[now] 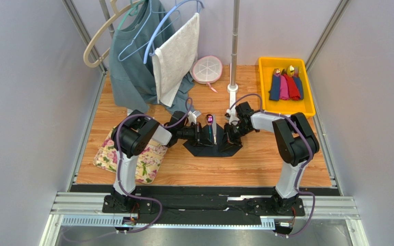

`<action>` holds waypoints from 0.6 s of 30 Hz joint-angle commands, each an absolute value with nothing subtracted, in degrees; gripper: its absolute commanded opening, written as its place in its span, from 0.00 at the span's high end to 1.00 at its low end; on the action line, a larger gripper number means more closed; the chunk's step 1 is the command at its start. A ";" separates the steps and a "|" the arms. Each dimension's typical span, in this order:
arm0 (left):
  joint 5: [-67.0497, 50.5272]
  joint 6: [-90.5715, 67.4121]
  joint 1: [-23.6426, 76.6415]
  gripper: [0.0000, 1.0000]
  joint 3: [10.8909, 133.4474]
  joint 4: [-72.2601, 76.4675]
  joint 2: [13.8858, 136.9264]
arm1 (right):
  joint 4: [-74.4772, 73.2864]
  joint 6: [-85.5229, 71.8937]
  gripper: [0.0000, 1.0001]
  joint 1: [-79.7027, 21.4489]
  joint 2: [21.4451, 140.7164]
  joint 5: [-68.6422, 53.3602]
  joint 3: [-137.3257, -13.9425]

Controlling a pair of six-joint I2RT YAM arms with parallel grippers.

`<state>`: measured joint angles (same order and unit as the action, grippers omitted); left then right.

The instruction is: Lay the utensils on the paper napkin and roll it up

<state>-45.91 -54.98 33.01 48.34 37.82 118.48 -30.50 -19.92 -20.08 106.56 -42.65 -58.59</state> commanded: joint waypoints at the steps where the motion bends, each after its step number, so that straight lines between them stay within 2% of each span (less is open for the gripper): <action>1: -45.00 -53.00 33.22 0.96 49.48 37.44 119.09 | -30.23 -19.25 0.99 -20.56 109.25 -37.98 -60.29; 6: -44.83 -52.91 33.22 0.96 49.48 37.09 119.27 | -31.37 -17.93 0.97 -21.45 107.67 -35.16 -60.55; 9: -44.74 -53.17 33.22 0.96 49.48 37.09 119.27 | -33.92 -16.71 0.88 -21.45 104.08 -34.98 -62.31; 13: -44.47 -53.09 33.22 0.96 49.40 37.09 119.09 | -38.22 -14.95 0.61 -19.00 98.81 -34.72 -64.42; 15: -44.56 -53.09 33.22 0.96 49.39 37.09 119.09 | -40.86 -13.54 0.54 -17.85 97.39 -33.93 -64.51; 16: -44.56 -53.09 33.22 0.96 49.39 37.09 119.27 | -41.65 -13.10 0.46 -16.62 96.60 -32.62 -64.42; 18: -44.56 -53.26 33.22 0.96 49.39 37.18 119.27 | -43.68 -12.22 0.40 -15.47 96.33 -30.16 -63.64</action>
